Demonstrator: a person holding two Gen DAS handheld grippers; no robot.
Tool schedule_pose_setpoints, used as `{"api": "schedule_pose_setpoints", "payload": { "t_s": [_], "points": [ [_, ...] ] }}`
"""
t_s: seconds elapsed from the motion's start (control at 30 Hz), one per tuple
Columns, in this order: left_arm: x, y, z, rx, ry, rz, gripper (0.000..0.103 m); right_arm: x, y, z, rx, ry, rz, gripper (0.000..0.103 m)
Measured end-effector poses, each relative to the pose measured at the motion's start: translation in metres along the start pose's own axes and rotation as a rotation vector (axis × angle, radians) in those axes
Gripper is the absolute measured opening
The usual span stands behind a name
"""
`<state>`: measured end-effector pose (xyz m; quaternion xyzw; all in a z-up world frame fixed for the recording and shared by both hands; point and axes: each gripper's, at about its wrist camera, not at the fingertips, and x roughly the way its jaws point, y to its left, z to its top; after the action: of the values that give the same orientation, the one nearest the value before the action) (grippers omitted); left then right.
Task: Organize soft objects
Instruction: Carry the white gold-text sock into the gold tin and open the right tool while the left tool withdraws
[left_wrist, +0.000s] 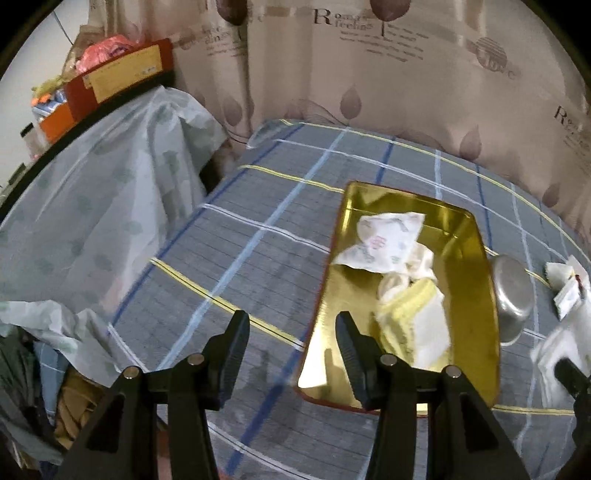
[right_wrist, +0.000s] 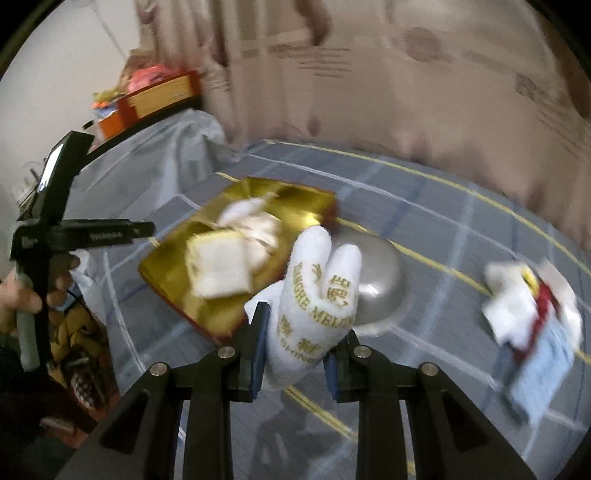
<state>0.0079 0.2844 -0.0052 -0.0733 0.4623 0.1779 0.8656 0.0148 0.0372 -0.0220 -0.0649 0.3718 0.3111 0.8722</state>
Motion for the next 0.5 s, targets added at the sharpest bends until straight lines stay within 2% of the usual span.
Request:
{"api": "schedule_pose_setpoints", "payload": {
  "t_s": [0.13, 0.5],
  "points": [
    [0.000, 0.005, 0.001, 0.010, -0.019, 0.054, 0.049, 0.024, 0.021, 0.023, -0.028, -0.001, 0.025, 0.024],
    [0.009, 0.022, 0.002, -0.030, 0.013, 0.053, 0.050, 0.100, 0.053, 0.076, -0.007, 0.043, 0.073, 0.024]
  ]
}}
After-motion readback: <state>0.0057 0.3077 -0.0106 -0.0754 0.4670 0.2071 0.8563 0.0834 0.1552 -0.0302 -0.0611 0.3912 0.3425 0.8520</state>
